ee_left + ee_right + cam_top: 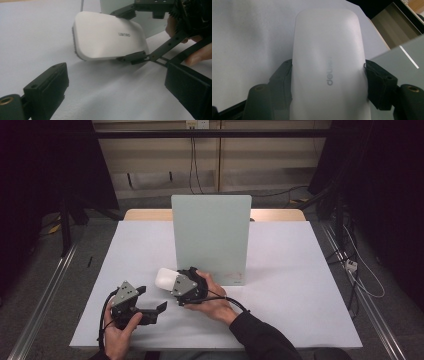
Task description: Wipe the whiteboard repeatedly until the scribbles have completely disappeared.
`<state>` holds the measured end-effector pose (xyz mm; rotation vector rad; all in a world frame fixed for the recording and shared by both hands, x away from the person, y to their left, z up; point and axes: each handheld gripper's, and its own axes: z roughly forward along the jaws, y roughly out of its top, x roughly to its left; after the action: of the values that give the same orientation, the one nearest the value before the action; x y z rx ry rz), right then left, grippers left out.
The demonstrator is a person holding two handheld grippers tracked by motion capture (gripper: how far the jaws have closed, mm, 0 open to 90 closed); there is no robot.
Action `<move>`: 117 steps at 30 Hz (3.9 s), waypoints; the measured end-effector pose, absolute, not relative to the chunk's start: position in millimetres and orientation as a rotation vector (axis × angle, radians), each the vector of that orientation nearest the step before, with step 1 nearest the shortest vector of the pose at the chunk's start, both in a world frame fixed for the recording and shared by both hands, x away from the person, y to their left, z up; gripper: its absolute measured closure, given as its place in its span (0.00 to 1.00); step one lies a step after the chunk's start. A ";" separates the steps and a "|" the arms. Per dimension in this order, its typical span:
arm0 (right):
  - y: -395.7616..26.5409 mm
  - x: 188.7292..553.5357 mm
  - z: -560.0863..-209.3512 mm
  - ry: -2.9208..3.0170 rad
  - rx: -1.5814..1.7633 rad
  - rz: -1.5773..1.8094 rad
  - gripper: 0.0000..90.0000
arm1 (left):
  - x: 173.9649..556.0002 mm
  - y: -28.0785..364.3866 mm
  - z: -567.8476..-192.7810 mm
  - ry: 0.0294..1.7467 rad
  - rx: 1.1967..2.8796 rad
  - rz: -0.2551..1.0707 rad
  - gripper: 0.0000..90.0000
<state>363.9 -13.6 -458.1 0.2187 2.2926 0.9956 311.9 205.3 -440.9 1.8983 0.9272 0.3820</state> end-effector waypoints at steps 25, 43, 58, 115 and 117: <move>-129.1 359.1 -418.8 2.080 0.386 0.979 0.35 | 312.5 203.6 -442.0 0.930 1.910 0.381 0.06; -101.6 348.6 -459.8 2.214 0.295 0.975 0.35 | 312.4 203.4 -442.2 0.929 1.911 0.380 0.06; -129.8 347.3 -449.0 2.169 0.338 0.954 0.35 | 312.2 203.2 -441.9 0.928 1.902 0.380 0.06; -132.0 344.5 -459.3 2.179 0.230 0.923 0.35 | 312.6 203.1 -441.8 0.926 1.904 0.378 0.06; -142.3 345.3 -452.8 2.152 0.257 0.929 0.35 | 312.7 202.8 -441.9 0.925 1.906 0.379 0.06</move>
<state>345.3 -142.3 -452.8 0.2573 2.1517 0.9290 312.7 202.8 -441.9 1.9063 0.9251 0.3787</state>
